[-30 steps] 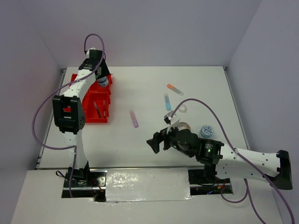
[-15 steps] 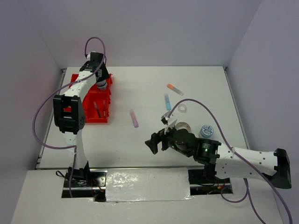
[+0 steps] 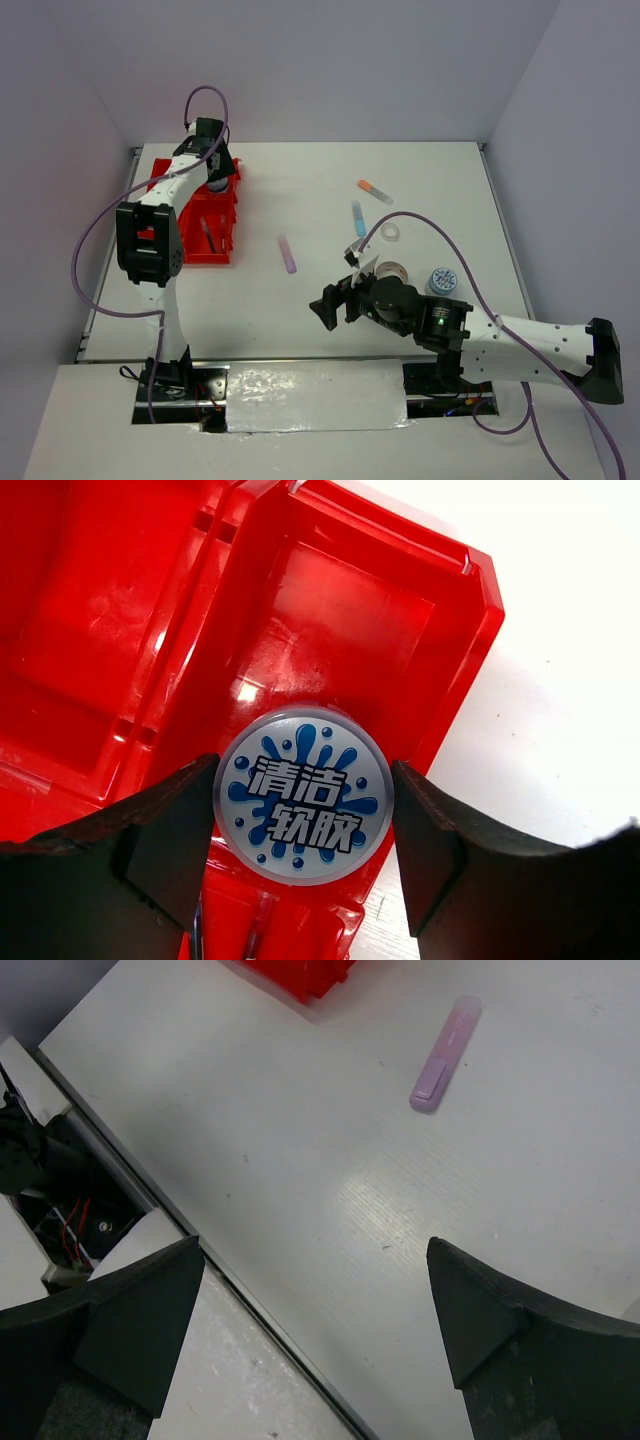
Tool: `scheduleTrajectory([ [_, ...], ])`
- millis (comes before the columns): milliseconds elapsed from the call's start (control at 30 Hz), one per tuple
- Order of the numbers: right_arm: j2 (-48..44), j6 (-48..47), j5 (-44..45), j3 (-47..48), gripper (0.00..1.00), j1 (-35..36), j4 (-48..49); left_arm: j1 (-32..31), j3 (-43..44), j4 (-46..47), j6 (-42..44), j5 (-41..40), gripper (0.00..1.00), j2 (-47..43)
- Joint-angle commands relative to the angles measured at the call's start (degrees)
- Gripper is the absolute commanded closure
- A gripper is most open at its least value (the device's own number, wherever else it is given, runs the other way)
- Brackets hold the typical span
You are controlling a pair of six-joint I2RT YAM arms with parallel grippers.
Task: Sort the stationery into containers
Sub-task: Place the stationery in the storage box.
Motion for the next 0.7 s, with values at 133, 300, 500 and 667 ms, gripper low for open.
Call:
scheduleTrajectory([
  [133,-0.15,-0.44,1.21,1.54,0.0,-0.3,2.21,-0.04,2.83,0.95,-1.94,0.6,0.07,-1.36],
  [300,-0.67,0.0,0.96,1.28,0.0,-2.13,1.51,-0.13,2.31,1.39,-2.29,1.48,0.01,-4.95],
  [500,-4.79,9.54,2.17,0.57,0.0,-15.72,-7.06,-3.45,0.2,1.12,-0.81,2.71,0.01,-12.76],
  [667,-13.13,30.88,23.78,6.1,0.0,-18.93,-34.35,-18.73,-3.84,4.2,2.1,3.06,0.01,-17.44],
])
